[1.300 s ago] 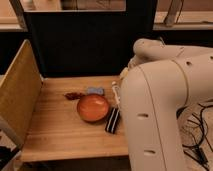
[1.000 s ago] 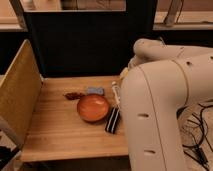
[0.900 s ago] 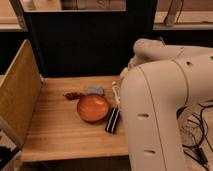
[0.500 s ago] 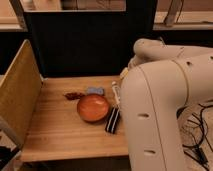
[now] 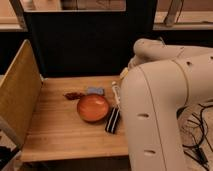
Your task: Place the pepper on the white sponge
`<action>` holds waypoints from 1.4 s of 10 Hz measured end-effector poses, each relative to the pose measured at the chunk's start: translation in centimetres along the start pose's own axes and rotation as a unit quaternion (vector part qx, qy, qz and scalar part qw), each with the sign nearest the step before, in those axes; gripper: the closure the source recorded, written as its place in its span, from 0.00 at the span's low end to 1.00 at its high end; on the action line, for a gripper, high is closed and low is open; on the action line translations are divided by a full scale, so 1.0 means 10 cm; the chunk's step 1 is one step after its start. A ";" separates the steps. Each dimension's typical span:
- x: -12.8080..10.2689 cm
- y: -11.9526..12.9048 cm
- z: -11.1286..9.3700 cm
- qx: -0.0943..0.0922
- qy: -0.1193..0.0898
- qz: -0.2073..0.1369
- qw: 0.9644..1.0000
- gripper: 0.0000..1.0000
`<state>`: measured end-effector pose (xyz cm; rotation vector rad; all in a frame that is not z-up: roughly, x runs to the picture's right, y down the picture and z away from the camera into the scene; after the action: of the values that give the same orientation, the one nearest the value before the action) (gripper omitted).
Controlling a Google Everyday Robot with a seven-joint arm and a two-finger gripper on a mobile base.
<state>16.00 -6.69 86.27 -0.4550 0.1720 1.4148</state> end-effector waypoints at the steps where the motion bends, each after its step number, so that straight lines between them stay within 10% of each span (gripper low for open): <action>1: 0.00 0.00 0.00 0.000 0.000 0.000 1.000 0.32; 9: -0.15 0.48 0.17 -0.018 0.018 -0.060 0.998 0.32; 12: -0.24 0.98 0.30 -0.030 0.040 -0.133 0.990 0.32; 14: -0.25 1.42 0.39 -0.046 0.055 -0.194 0.978 0.32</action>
<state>1.16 -6.19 87.90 -0.6084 0.1010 1.0182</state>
